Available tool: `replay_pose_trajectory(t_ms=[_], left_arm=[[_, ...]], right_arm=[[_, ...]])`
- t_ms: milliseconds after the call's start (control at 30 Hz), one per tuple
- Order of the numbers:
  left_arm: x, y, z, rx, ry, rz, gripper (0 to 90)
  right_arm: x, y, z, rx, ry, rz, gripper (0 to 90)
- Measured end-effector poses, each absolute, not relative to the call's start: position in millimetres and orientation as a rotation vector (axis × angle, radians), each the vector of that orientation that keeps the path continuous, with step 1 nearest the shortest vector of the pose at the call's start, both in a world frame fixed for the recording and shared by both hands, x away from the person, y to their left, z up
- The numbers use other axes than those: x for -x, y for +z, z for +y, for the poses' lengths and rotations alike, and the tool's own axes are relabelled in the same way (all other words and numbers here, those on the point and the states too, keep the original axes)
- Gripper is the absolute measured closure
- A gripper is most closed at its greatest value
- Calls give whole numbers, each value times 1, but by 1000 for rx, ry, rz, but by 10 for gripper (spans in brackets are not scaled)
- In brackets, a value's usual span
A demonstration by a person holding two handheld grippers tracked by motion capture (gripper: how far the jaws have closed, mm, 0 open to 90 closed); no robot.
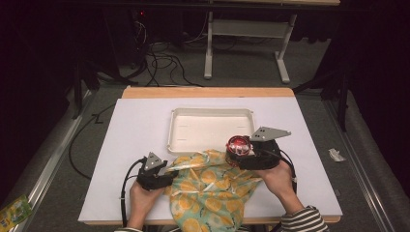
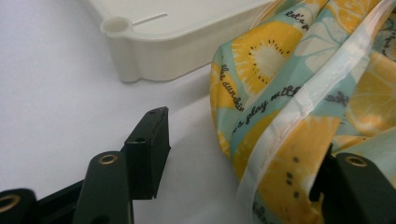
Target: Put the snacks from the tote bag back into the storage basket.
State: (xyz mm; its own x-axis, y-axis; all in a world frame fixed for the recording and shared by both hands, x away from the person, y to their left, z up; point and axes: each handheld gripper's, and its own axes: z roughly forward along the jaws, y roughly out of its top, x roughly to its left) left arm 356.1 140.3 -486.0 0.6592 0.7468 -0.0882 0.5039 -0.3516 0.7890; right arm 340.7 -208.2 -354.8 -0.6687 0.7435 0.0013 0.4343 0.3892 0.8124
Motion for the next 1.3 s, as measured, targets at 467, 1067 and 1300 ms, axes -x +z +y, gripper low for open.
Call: replay_pose_trajectory(t_ms=[467, 1067, 1300], left_arm=[[-356, -486, 140, -2036, 370, 972, 405], [-356, -486, 140, -2031, 364, 967, 403], [-356, -486, 141, -2028, 356, 959, 401]], right_arm=[[-367, -342, -213, -1043, 1153, 2259, 260], [-410, -355, -220, -1156, 1101, 2261, 260], [-420, -355, -219, -1170, 1069, 2250, 260]])
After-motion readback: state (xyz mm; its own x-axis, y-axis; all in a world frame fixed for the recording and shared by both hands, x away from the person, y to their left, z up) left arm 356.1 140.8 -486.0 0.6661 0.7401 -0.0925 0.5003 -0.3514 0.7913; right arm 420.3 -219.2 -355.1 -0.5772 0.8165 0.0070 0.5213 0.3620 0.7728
